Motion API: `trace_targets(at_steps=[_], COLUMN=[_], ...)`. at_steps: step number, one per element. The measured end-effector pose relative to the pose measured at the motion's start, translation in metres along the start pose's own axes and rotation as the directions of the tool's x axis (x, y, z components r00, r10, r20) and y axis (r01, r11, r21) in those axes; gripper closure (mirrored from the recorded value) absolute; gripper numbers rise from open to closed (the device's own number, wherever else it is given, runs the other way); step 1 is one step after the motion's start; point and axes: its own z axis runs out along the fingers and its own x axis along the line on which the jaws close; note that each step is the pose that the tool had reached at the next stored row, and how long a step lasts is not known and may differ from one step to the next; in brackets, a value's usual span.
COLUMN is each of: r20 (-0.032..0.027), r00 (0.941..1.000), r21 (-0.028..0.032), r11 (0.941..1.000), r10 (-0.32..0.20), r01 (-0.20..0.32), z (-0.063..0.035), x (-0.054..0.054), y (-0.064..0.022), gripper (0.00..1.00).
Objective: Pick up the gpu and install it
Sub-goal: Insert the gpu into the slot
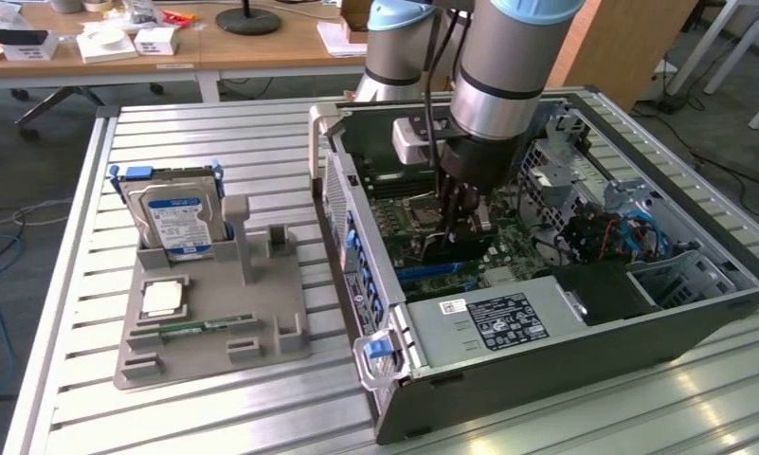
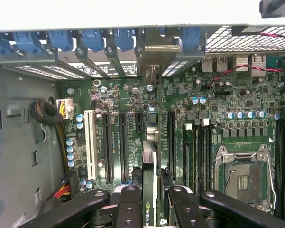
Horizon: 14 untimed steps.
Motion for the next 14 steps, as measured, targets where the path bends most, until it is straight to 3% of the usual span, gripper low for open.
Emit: trace_targets(at_steps=[14], r20=[0.0000], r00=[0.9999], r21=[-0.0002], r11=[0.9999], r10=[-0.013], r01=[0.013], z=[0.0002], x=[0.0000], y=[0.0000], gripper=[0.75])
